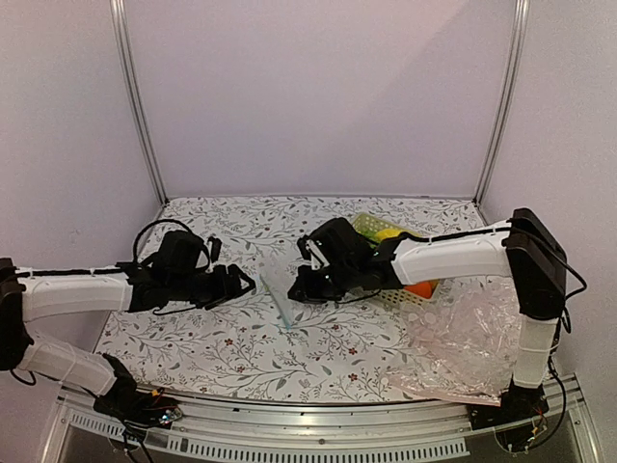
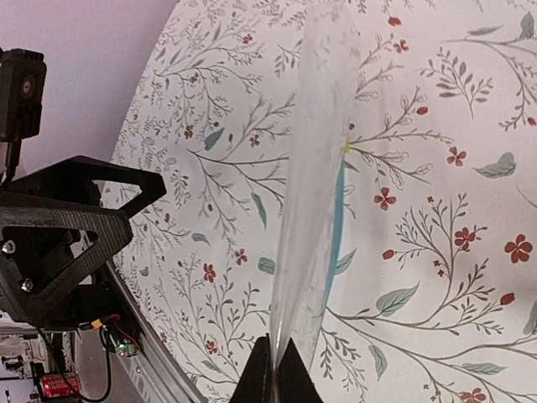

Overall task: Place the food in the zip-top bag and seal the zipper
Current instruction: Pick up the zipper food storage bag from the center of the board, then pass from the right arm to the left

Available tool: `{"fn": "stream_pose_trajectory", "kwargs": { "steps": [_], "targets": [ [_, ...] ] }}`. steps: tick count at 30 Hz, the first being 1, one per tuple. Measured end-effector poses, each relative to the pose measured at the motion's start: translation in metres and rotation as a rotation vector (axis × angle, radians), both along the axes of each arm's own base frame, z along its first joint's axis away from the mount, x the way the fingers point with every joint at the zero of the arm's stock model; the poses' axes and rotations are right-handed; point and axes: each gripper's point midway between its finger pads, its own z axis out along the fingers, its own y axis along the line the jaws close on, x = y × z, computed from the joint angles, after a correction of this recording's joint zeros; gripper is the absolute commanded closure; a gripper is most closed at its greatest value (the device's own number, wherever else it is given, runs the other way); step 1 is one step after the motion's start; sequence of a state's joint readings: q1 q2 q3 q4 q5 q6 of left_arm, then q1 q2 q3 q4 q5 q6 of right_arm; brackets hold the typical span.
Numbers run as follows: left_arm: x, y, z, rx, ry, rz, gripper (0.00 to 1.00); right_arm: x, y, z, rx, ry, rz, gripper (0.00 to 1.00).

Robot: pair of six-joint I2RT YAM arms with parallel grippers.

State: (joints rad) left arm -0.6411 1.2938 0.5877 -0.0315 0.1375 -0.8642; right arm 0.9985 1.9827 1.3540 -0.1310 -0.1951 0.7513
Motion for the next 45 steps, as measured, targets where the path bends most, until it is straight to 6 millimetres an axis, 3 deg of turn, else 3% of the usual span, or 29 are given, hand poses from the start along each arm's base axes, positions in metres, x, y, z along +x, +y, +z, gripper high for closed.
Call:
{"fn": "stream_pose_trajectory", "kwargs": {
  "steps": [3,5,9,20,27,35,45],
  "targets": [
    [-0.001,0.013,0.043,-0.03,-0.108,0.028,0.13,0.0,-0.005,0.055,0.084,-0.073,0.012,0.96],
    [-0.004,0.019,0.061,-0.036,-0.147,0.029,0.1,-0.002,-0.008,0.088,0.136,-0.121,0.024,0.96],
    [-0.011,0.027,0.075,-0.019,-0.174,0.012,0.06,-0.006,-0.015,0.133,0.21,-0.187,0.065,0.96],
    [-0.024,0.023,0.095,-0.087,-0.195,-0.084,0.01,-0.014,-0.018,0.149,0.222,-0.218,0.127,0.95],
    [-0.026,0.008,0.12,-0.212,-0.229,-0.152,0.0,-0.019,-0.027,0.182,0.274,-0.265,0.121,0.95],
    [-0.021,-0.015,0.176,-0.396,-0.324,-0.225,0.01,-0.037,-0.03,0.219,0.38,-0.32,0.152,0.94],
    [-0.026,-0.026,0.203,-0.512,-0.364,-0.286,0.0,-0.061,-0.04,0.275,0.575,-0.404,0.212,0.94]
  ]
}}
